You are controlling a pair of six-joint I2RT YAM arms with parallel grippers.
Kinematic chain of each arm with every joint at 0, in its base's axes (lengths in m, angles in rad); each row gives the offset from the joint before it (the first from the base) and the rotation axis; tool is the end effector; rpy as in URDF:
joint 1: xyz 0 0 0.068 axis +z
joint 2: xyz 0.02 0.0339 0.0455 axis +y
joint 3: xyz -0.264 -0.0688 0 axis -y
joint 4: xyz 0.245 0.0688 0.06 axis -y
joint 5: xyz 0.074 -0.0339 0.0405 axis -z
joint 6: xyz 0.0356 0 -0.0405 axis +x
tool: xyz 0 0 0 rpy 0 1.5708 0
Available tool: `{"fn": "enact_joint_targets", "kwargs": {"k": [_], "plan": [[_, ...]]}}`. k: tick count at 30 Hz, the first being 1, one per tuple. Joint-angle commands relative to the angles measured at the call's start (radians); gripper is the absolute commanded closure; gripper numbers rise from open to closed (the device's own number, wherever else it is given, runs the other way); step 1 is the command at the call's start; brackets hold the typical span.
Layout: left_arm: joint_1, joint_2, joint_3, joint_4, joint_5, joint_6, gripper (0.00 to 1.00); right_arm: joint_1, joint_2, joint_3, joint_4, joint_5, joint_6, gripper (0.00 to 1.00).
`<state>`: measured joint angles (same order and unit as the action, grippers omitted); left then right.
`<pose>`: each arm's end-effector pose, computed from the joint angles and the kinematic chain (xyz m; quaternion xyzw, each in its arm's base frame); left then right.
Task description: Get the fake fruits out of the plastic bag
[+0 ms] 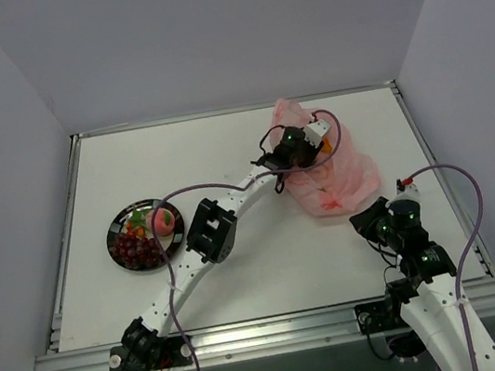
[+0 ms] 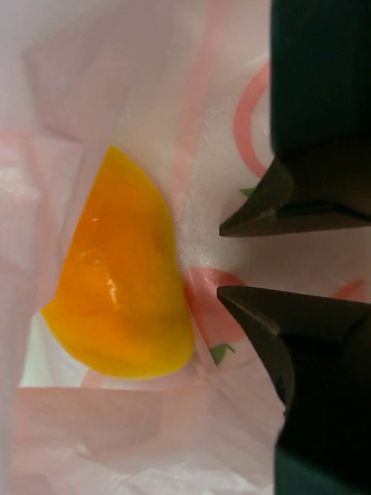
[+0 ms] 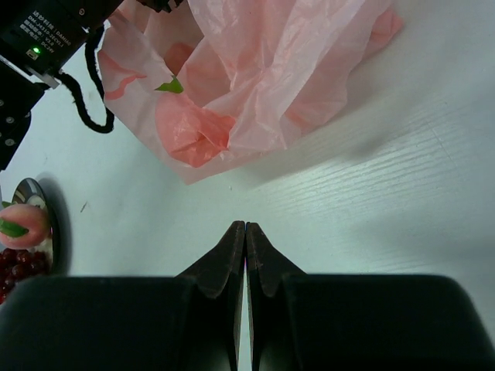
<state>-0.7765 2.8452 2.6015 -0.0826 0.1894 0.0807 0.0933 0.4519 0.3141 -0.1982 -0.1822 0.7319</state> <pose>0.4433 -0.4448 0.1548 0.3863 0.7129 -0.2701 0.5193 0.1351 0.0191 0.2186 0.2049 0.7875 0.2991 0.4984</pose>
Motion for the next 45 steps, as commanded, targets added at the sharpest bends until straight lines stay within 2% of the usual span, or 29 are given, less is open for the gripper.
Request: {"fn": "enact_joint_targets", "kwargs": {"k": [1,3,4,8,12,14,17,18,19,20,21,25,26,27,28,32,42,45], "plan": [[-0.024,-0.145,-0.044,0.012,-0.085,0.039,0.72,0.006,0.01,0.042,-0.009,0.003,-0.019,1.0],[-0.027,-0.179,-0.101,0.006,-0.119,0.027,0.92,0.005,0.013,0.048,-0.004,0.009,-0.02,1.0],[-0.03,-0.231,-0.144,0.021,-0.12,0.001,0.97,0.005,0.013,0.049,0.002,0.016,-0.02,1.0],[-0.047,-0.401,-0.421,0.151,-0.189,-0.077,0.98,0.005,0.065,0.046,0.065,0.041,-0.022,1.0],[-0.066,-0.582,-0.706,0.289,-0.254,-0.24,0.98,0.005,0.223,0.089,0.173,0.096,-0.042,1.0],[-0.072,-0.662,-0.849,0.325,-0.26,-0.295,0.98,0.005,0.289,0.12,0.258,0.122,-0.061,0.96],[-0.075,-0.717,-0.958,0.377,-0.252,-0.367,0.98,0.003,0.401,0.216,0.318,0.174,-0.121,0.79],[-0.076,-0.725,-0.978,0.391,-0.243,-0.378,0.98,0.0,0.46,0.25,0.321,0.179,-0.143,0.63],[-0.076,-0.731,-0.992,0.4,-0.24,-0.377,0.98,0.0,0.493,0.328,0.319,0.179,-0.17,0.56],[-0.076,-0.73,-0.986,0.385,-0.24,-0.375,0.98,0.0,0.531,0.368,0.316,0.179,-0.214,0.5],[-0.075,-0.727,-0.976,0.374,-0.242,-0.368,0.98,0.0,0.6,0.409,0.297,0.175,-0.235,0.38],[-0.07,-0.728,-0.922,0.359,-0.22,-0.358,0.98,-0.003,0.72,0.557,0.289,0.164,-0.299,0.15],[-0.072,-0.725,-0.896,0.35,-0.212,-0.357,0.98,-0.01,0.82,0.633,0.286,0.179,-0.355,0.06],[-0.072,-0.725,-0.896,0.35,-0.212,-0.357,0.98,-0.01,0.821,0.634,0.286,0.179,-0.356,0.06],[-0.072,-0.724,-0.89,0.35,-0.209,-0.366,0.98,-0.017,0.916,0.692,0.28,0.179,-0.383,0.04],[-0.063,-0.667,-0.844,0.345,-0.2,-0.39,0.98,-0.038,1.117,0.822,0.233,0.204,-0.477,0.0],[-0.049,-0.595,-0.802,0.33,-0.189,-0.427,0.98,-0.038,1.505,1.135,0.273,0.053,-0.563,0.0],[-0.044,-0.604,-0.831,0.343,-0.189,-0.435,0.98,-0.021,1.535,1.105,0.295,0.02,-0.575,0.09]]}}
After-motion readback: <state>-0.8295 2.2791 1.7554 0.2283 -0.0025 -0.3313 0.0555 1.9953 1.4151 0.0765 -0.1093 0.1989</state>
